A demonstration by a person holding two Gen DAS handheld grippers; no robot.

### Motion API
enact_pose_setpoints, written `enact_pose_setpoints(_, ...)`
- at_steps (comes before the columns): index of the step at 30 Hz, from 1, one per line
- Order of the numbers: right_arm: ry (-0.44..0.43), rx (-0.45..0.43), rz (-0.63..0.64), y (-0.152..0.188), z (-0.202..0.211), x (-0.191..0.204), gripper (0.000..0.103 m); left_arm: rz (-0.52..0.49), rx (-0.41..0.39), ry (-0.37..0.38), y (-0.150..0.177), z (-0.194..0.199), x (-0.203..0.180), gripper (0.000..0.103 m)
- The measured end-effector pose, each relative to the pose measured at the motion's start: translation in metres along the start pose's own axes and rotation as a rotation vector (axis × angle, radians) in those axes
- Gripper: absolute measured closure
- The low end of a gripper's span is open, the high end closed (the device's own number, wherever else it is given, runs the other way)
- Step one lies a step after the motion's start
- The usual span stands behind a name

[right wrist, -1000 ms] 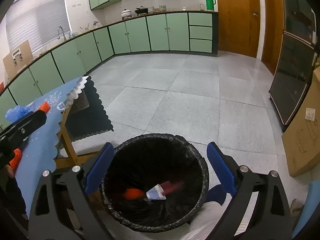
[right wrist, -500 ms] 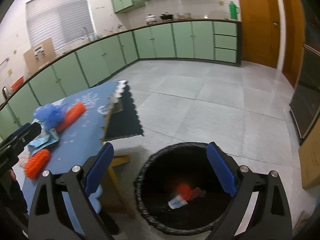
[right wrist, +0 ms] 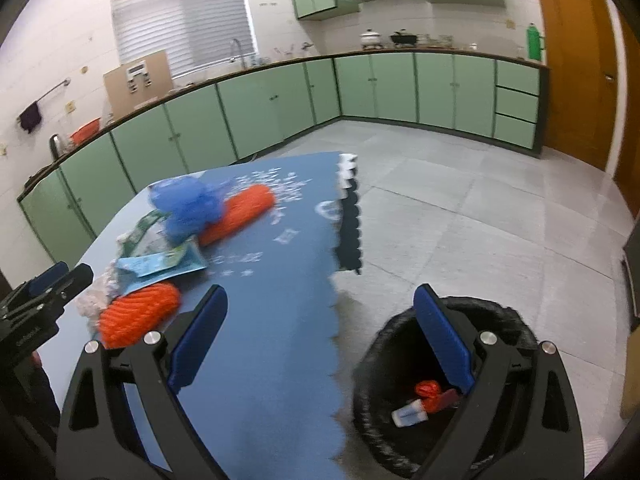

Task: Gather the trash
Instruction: 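Reach the left tool to the crumpled tissue while the right tool reaches the orange foam net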

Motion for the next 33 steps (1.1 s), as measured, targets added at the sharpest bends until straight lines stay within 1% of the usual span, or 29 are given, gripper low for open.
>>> enact_pose_setpoints(2,-0.019,0.002,0.010,0.002,-0.001,0.015,0.011,0.018,0.001,-0.032,0.005,0.004,0.019,0.024)
enact_pose_setpoints(5,-0.072,-0.010,0.013,0.003,0.000,0.038,0.011,0.047,0.005,-0.077,0.012,0.008,0.045,0.024)
enact_pose_setpoints(9,-0.113,0.000,0.048,0.010,-0.002,0.074,0.011,0.068,0.018,-0.128,0.021,0.011,0.076,0.024)
enact_pose_setpoints(13,-0.144,0.026,0.094,0.020,-0.005,0.109,0.011,0.077,0.043,-0.146,0.029,0.009,0.097,0.024)
enact_pose_setpoints(16,-0.163,0.042,0.110,0.024,-0.008,0.130,0.011,0.084,0.060,-0.143,0.033,0.005,0.108,0.024)
enact_pose_setpoints(20,-0.167,0.052,0.131,0.025,-0.012,0.150,0.011,0.101,0.076,-0.124,0.036,-0.001,0.112,0.024)
enact_pose_setpoints(24,-0.157,0.066,0.150,0.027,-0.020,0.159,0.011,0.106,0.100,-0.108,0.040,-0.008,0.116,0.024)
enact_pose_setpoints(28,-0.150,0.099,0.170,0.032,-0.029,0.168,0.011,0.122,0.134,-0.098,0.045,-0.017,0.121,0.025)
enact_pose_setpoints(30,-0.151,0.116,0.180,0.036,-0.033,0.172,0.011,0.132,0.150,-0.085,0.048,-0.020,0.122,0.026)
enact_pose_setpoints(33,-0.160,0.143,0.206,0.042,-0.037,0.179,0.012,0.140,0.175,-0.063,0.053,-0.025,0.122,0.034)
Point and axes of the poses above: each gripper's, at about its wrist camera, not at the fingertips, and z roughly against the way its jaws point, x to its left, y to its underside, the point moved 9 cm from there along -z, roughly the way its jaws point, and after that the axes turned 14 degrees about y, right-handed, at the moved point
